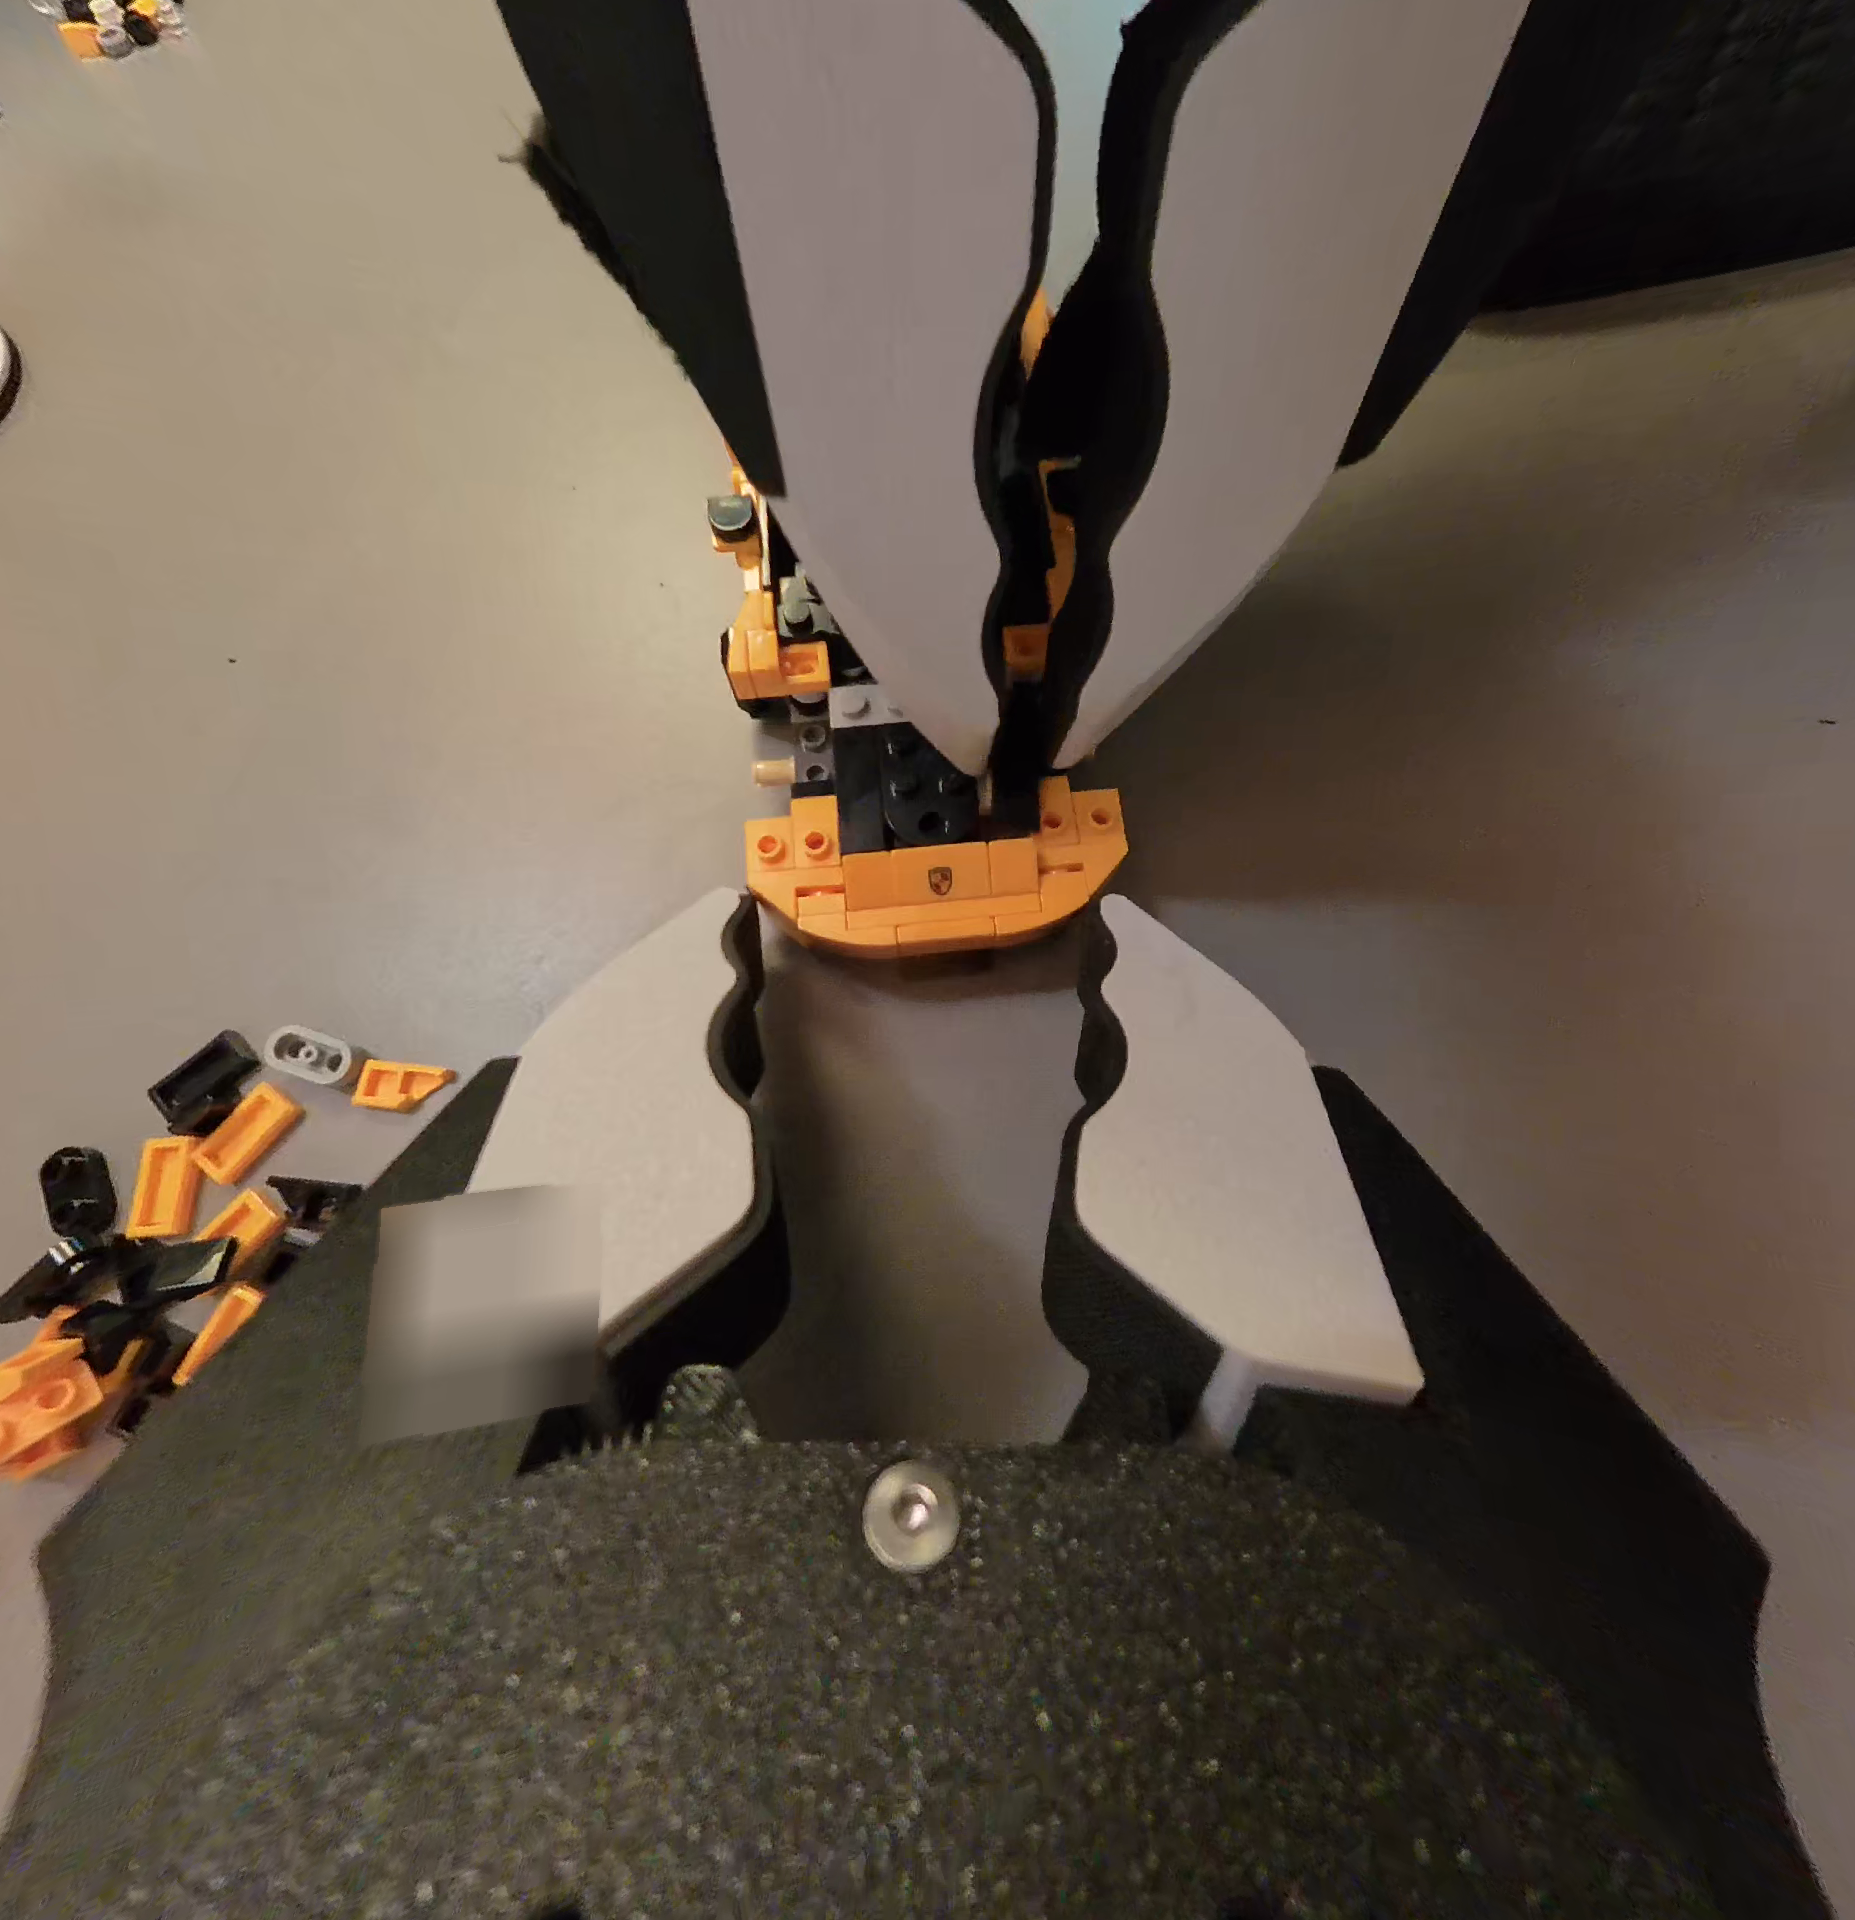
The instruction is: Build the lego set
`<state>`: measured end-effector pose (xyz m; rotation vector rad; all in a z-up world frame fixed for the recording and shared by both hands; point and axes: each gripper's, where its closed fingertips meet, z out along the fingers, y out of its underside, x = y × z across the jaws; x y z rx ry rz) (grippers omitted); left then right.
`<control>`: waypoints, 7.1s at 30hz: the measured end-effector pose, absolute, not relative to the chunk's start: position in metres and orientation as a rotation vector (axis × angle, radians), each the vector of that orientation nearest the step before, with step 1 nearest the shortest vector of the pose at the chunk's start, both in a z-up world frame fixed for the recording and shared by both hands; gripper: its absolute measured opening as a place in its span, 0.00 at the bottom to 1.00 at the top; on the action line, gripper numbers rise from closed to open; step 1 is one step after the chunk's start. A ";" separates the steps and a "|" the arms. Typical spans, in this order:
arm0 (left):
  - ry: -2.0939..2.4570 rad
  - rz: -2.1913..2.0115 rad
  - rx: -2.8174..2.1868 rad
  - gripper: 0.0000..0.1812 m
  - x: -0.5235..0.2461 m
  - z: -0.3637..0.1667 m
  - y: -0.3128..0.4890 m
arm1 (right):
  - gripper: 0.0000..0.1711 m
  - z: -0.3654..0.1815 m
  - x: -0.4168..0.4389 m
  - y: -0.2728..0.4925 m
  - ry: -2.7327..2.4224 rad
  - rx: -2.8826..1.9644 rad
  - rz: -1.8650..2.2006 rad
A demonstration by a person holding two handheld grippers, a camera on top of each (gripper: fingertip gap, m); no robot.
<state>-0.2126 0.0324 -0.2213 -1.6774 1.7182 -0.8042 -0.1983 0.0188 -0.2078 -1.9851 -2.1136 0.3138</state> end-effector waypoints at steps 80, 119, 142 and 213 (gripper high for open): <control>1.688 -0.769 -1.732 0.30 -0.208 -0.226 0.037 | 0.00 -0.142 -0.205 0.038 -1.406 -1.880 0.490; 0.648 -0.438 -1.614 0.00 -0.255 -0.039 0.332 | 0.00 -0.132 -0.050 0.068 -0.435 -1.745 0.396; 1.555 -0.349 -2.247 0.15 -0.305 -0.229 0.090 | 0.15 -0.160 -0.081 0.048 -1.002 -1.835 0.177; 1.406 -0.416 -2.252 0.10 -0.259 -0.209 0.185 | 0.36 -0.167 -0.077 0.046 -1.378 -1.888 0.362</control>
